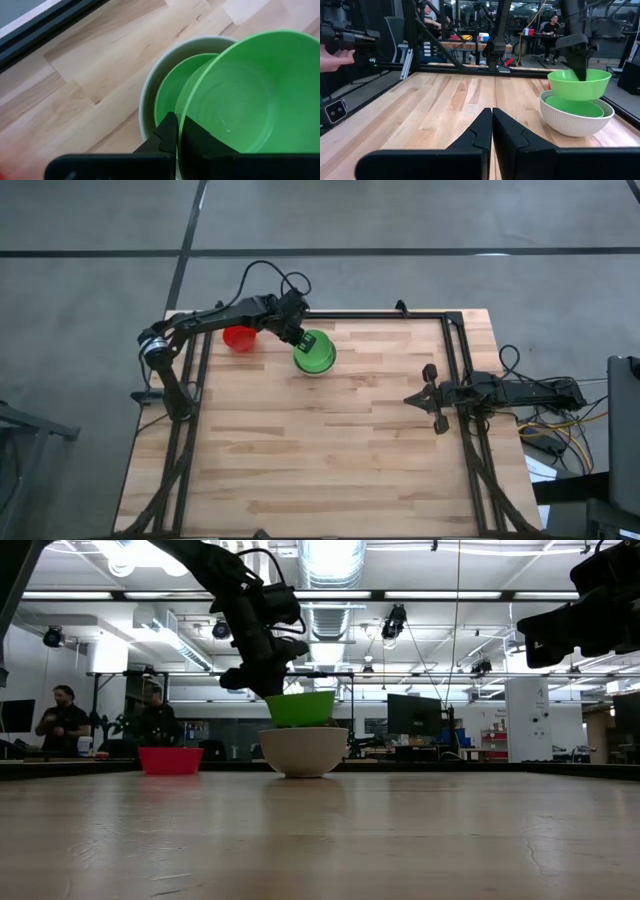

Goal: Nest bowls inside each other
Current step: Stack the bottom green bowl on the top green bowl

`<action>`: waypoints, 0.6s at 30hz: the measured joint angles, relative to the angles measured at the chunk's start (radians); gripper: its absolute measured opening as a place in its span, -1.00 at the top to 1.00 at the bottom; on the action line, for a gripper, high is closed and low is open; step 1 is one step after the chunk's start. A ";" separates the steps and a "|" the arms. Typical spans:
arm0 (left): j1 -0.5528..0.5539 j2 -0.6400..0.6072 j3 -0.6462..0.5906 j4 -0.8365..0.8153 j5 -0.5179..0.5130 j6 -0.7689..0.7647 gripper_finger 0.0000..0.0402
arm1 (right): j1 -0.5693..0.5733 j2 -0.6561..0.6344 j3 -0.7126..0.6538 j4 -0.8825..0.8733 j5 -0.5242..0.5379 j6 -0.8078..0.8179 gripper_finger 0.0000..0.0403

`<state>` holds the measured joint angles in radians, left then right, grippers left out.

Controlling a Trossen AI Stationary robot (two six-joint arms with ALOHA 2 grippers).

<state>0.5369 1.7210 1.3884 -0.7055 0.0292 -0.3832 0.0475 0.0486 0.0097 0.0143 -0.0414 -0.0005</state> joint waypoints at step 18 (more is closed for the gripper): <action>-0.005 0.000 -0.001 0.003 0.000 -0.019 0.97 | 0.000 0.000 0.000 0.000 0.000 0.000 0.96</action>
<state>0.5320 1.7210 1.3872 -0.7025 0.0292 -0.4019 0.0478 0.0483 0.0093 0.0143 -0.0414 -0.0005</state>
